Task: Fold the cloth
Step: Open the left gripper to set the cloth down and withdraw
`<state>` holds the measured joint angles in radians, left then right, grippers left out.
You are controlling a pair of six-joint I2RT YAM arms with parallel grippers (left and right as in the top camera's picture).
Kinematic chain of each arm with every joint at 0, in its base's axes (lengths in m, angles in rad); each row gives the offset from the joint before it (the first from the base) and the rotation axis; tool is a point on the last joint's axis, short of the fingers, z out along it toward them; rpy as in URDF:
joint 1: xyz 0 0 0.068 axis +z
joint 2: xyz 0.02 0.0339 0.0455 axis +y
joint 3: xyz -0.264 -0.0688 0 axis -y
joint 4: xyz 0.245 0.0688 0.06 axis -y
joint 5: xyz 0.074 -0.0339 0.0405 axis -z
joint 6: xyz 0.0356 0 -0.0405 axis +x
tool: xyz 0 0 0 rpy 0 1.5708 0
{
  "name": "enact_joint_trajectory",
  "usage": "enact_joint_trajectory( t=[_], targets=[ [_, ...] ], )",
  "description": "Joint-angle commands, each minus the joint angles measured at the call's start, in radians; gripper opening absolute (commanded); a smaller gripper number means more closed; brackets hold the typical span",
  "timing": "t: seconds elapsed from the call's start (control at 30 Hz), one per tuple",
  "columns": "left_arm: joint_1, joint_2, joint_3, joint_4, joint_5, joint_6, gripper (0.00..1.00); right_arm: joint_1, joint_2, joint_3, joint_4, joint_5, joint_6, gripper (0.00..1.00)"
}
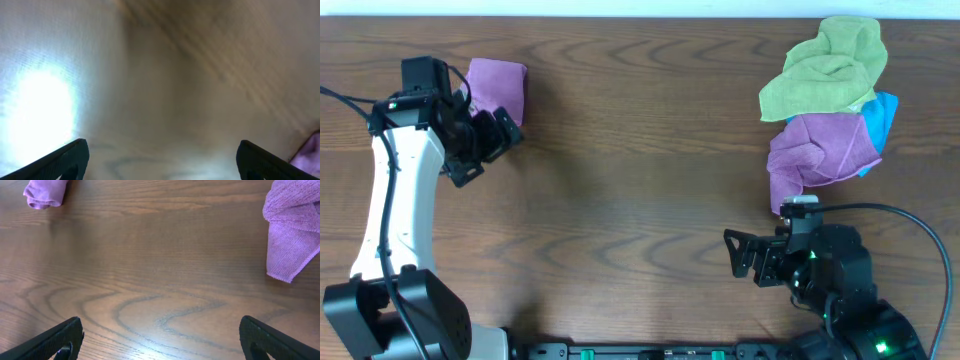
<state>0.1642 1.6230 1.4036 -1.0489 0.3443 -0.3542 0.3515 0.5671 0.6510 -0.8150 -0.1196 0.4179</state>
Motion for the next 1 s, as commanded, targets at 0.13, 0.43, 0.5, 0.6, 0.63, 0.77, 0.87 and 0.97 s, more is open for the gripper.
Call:
enact_joint_trajectory(
  t=[0.13, 0.43, 0.5, 0.6, 0.63, 0.77, 0.87, 0.97],
  targets=[
    [0.013, -0.035, 0.015, -0.088, -0.011, 0.042, 0.95, -0.006, -0.004, -0.006, -0.002, -0.004, 0.015, 0.99],
    [0.014, -0.137, 0.015, -0.052, 0.028, 0.236, 0.95, -0.006, -0.004, -0.006, -0.002, -0.003, 0.015, 0.99],
    [0.014, -0.209, 0.015, -0.058, -0.017, 0.243, 0.95, -0.006, -0.004, -0.006, -0.002, -0.004, 0.015, 0.99],
    [0.014, -0.342, 0.013, -0.077, -0.088, 0.266, 0.95, -0.006, -0.004, -0.006, -0.001, -0.004, 0.015, 0.99],
    [0.014, -0.382, 0.01, -0.077, -0.098, 0.284, 0.95, -0.006, -0.004, -0.006, -0.001, -0.004, 0.015, 0.99],
    [0.014, -0.511, -0.014, -0.072, -0.14, 0.33, 0.95, -0.006, -0.004, -0.006, -0.002, -0.004, 0.015, 0.99],
    [0.011, -0.624, -0.127, 0.023, -0.145, 0.352, 0.95, -0.006, -0.004, -0.006, -0.002, -0.003, 0.015, 0.99],
    [0.01, -0.74, -0.278, 0.137, -0.144, 0.351, 0.95, -0.006, -0.004, -0.006, -0.001, -0.004, 0.015, 0.99]
  ],
)
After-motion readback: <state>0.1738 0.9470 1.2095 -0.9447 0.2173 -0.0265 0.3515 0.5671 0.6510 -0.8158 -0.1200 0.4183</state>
